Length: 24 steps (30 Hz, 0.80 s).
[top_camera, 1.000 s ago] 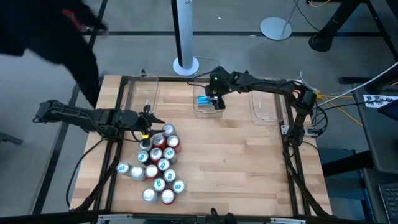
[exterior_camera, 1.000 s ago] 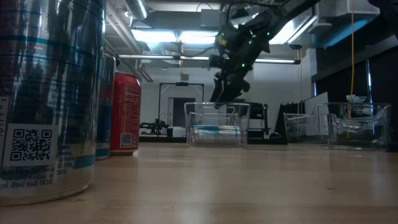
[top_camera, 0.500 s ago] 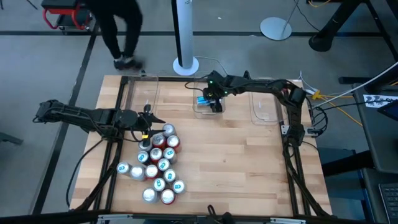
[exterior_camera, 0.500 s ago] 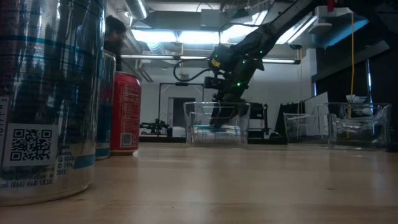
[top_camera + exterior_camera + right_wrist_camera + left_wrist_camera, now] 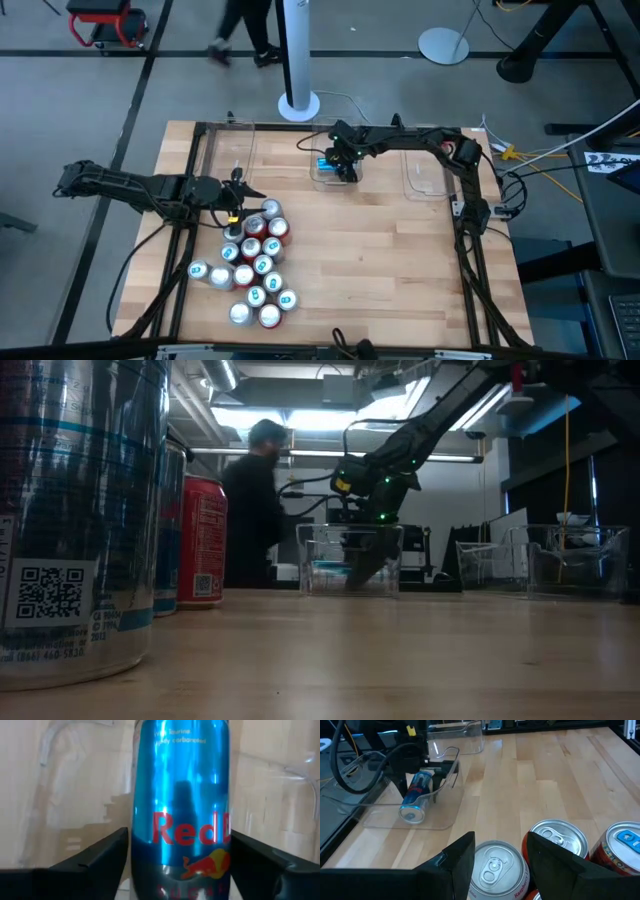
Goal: Sort soda cans
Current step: Put the blue soda can into the middle transparent bin
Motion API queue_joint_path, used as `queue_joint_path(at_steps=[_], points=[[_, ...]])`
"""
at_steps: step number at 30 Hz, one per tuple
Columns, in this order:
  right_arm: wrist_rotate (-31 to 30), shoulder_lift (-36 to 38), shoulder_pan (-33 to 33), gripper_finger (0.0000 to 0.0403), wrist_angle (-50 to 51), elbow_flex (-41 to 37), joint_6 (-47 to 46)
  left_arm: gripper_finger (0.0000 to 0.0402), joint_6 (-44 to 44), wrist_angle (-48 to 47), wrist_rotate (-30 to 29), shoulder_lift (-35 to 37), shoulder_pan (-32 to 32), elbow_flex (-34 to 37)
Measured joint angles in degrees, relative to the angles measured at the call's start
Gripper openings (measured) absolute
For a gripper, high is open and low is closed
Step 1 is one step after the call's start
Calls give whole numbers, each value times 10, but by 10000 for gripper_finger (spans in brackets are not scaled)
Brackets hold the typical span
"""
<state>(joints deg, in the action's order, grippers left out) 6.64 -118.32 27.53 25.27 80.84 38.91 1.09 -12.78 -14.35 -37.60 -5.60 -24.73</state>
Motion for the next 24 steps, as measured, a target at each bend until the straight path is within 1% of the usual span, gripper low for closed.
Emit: queue_joint_path(at_steps=[5, 6, 11, 17, 20, 24], points=[[-10, 3, 0, 223, 2, 2, 5, 170, 2, 0, 0, 0, 0, 0], [-10, 3, 0, 216, 8, 6, 8, 170, 2, 0, 0, 0, 0, 0], [-12, 3, -1, 215, 25, 32, 27, 170, 2, 0, 0, 0, 0, 0], [-13, 5, -2, 215, 84, 101, 65, 170, 2, -1, 0, 0, 0, 0], [-13, 20, -5, 215, 112, 125, 79, 170, 2, -1, 0, 0, 0, 0], [-19, 66, -6, 215, 133, 129, 90, 170, 4, -1, 0, 0, 0, 0]])
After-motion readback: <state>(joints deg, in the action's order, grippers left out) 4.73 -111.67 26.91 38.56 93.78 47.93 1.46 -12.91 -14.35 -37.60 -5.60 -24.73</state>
